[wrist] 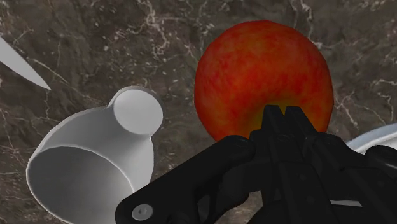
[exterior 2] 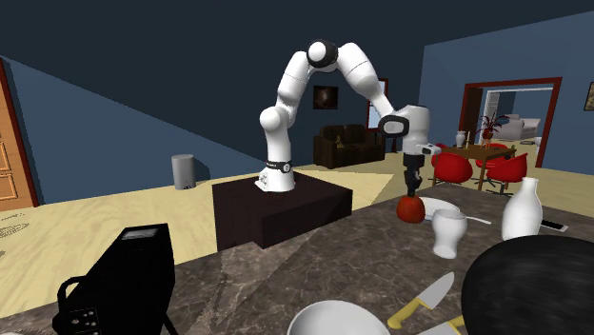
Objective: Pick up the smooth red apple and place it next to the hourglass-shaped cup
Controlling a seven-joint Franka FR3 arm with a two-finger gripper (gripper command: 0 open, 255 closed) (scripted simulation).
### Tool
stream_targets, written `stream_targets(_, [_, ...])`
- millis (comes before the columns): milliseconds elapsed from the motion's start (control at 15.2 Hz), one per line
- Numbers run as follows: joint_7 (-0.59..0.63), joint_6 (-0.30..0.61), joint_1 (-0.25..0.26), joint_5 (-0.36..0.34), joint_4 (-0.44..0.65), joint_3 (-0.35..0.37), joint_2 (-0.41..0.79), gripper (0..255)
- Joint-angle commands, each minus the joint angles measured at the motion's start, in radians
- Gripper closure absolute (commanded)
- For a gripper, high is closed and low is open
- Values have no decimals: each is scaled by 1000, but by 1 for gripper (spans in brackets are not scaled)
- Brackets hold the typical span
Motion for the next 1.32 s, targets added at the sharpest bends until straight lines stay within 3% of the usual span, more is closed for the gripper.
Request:
stream_targets(0, [-4, 25, -3, 5, -2, 3, 23, 255])
stream_targets(396, [-14, 90, -11, 17, 12, 14, 101, 255])
stream_targets(924, [-14, 90, -11, 17, 12, 14, 101, 255])
stream_targets(990, [-14, 90, -11, 17, 12, 14, 101, 0])
stream_targets(1254, [-14, 90, -11, 17, 12, 14, 101, 0])
